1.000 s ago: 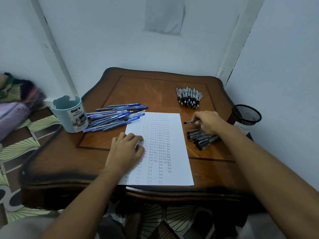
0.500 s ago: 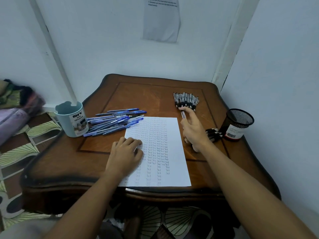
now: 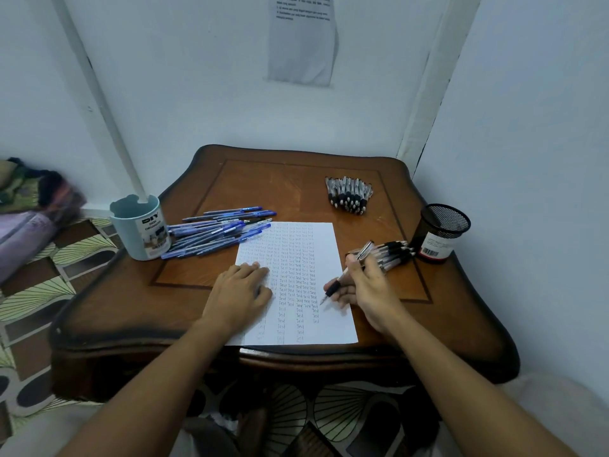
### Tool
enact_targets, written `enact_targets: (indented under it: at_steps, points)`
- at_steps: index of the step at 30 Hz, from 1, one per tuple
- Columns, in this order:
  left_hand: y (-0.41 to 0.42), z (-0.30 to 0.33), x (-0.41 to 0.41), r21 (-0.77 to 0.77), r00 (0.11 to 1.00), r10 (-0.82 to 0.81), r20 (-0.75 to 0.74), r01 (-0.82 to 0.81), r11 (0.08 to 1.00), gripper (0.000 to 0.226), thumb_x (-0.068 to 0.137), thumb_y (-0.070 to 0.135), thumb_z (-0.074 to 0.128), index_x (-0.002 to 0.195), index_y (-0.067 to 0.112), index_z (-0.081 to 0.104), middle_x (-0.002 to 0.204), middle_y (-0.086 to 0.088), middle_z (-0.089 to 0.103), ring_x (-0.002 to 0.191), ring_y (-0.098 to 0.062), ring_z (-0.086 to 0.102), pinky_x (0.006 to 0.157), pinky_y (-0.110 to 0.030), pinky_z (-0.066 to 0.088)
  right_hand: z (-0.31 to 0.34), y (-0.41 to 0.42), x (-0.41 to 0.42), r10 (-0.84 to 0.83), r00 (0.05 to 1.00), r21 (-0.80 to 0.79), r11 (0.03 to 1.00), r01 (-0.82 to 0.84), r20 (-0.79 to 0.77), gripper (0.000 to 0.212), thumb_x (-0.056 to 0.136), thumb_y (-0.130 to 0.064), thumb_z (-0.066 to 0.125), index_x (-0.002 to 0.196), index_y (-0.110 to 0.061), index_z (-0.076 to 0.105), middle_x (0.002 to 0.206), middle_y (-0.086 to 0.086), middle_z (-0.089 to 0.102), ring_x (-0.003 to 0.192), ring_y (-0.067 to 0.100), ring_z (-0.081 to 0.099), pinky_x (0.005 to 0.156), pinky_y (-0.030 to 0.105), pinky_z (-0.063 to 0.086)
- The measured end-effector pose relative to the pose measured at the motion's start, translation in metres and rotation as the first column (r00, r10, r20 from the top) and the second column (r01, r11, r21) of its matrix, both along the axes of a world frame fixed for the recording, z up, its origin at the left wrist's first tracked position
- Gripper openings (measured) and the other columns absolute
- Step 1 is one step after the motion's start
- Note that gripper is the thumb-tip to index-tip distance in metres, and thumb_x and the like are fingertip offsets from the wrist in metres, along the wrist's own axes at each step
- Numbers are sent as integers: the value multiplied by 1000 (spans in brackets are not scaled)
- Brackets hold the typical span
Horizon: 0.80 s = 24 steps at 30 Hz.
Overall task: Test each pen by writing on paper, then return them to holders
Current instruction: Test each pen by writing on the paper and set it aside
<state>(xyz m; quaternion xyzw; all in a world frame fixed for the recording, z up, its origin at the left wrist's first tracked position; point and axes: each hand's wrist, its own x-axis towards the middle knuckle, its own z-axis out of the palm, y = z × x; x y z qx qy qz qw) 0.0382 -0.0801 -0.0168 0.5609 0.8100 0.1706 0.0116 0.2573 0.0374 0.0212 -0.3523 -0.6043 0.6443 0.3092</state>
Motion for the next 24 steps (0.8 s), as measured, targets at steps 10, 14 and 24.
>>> enact_targets:
  at_steps: [10, 14, 24]
  points:
    - [-10, 1, 6, -89, 998, -44, 53, 49, 995, 70, 90, 47, 20, 154, 22, 31, 163, 0, 23, 151, -13, 12, 122, -31, 7, -22, -31, 9, 159, 987, 70, 985, -160, 21, 27, 90, 11, 63, 100, -5, 44, 84, 20, 65, 68, 27, 66, 63, 36, 55]
    - [-10, 1, 7, -84, 998, -53, 44, 56, 995, 69, 91, 48, 21, 154, 23, 32, 163, 0, 23, 151, -12, 12, 121, -31, 7, -23, -34, 13, 149, 989, 93, 984, -150, 10, 28, 90, 12, 63, 97, -7, 43, 81, 19, 64, 69, 28, 64, 57, 33, 52]
    - [-11, -1, 5, -86, 996, -44, 72, 50, 995, 69, 91, 49, 21, 153, 24, 34, 163, 2, 23, 151, -12, 12, 121, -34, 9, -28, -35, 14, 161, 987, 130, 978, -162, 16, 29, 90, 12, 61, 96, -8, 42, 79, 19, 63, 69, 29, 64, 59, 35, 53]
